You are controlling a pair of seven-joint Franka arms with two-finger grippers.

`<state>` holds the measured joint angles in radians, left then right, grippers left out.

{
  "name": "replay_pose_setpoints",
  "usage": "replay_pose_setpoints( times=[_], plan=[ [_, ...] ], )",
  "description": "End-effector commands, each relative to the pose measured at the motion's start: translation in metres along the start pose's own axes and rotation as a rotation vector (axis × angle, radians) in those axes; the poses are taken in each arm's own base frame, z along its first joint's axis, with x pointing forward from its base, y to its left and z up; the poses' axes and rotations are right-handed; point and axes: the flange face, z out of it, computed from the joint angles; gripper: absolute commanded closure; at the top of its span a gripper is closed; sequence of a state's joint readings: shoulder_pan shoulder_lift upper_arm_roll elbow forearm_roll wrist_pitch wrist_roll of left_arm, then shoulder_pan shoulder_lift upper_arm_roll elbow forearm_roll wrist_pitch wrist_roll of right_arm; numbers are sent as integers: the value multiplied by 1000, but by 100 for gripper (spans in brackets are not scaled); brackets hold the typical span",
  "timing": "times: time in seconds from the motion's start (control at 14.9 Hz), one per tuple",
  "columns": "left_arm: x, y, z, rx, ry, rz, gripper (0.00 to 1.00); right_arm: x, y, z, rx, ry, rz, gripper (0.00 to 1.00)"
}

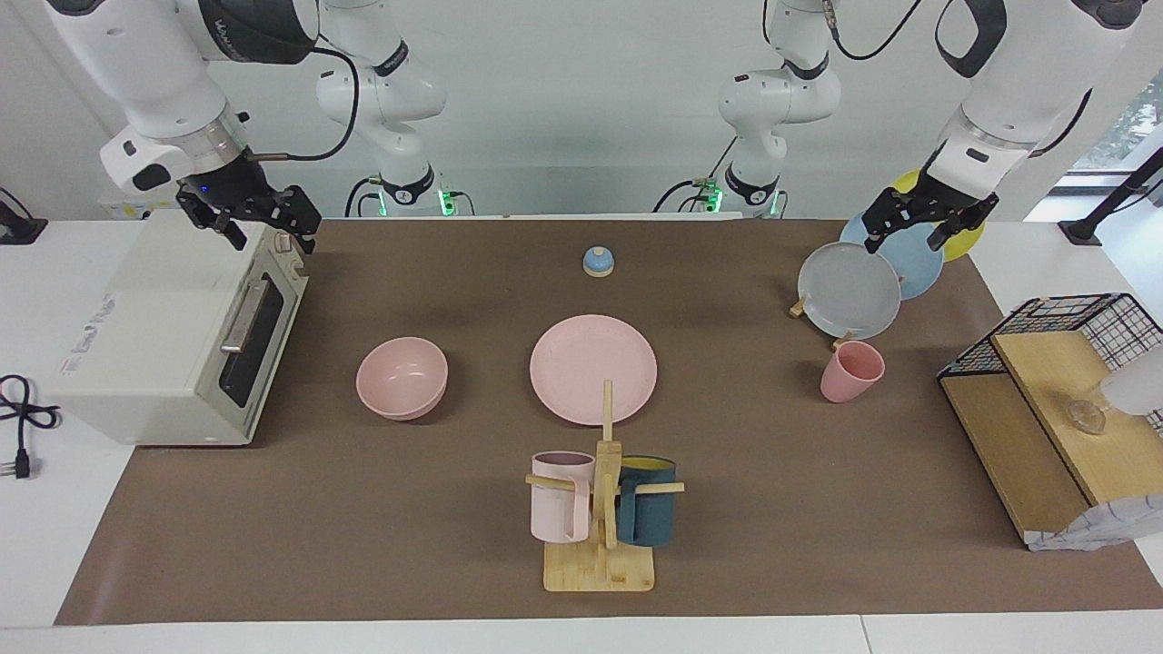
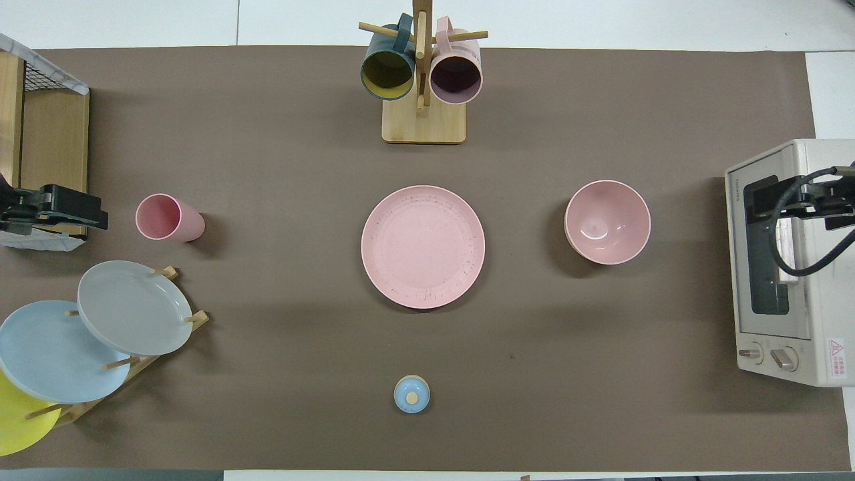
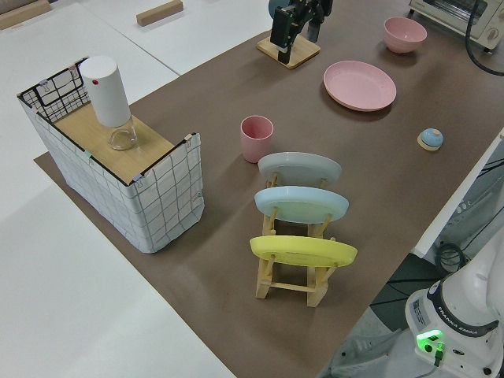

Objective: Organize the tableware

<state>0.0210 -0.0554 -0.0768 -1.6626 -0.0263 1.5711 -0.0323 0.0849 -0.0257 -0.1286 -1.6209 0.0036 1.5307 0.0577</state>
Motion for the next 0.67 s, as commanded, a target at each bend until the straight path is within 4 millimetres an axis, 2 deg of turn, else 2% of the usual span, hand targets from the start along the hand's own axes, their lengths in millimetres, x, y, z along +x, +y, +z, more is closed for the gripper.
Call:
replay_pose_setpoints(
  times=[0.0, 0.47, 0.6],
  plan=[
    [-3, -2, -4, 20, 1, -7, 0, -2, 4, 1, -5, -15, -41, 0],
    [-3, -2, -4, 20, 1, -7, 0, -3, 6, 1, -8, -18, -28, 0],
    [-3, -2, -4, 18, 1, -7, 0, -2, 13, 2, 3, -14, -13, 0]
  ],
)
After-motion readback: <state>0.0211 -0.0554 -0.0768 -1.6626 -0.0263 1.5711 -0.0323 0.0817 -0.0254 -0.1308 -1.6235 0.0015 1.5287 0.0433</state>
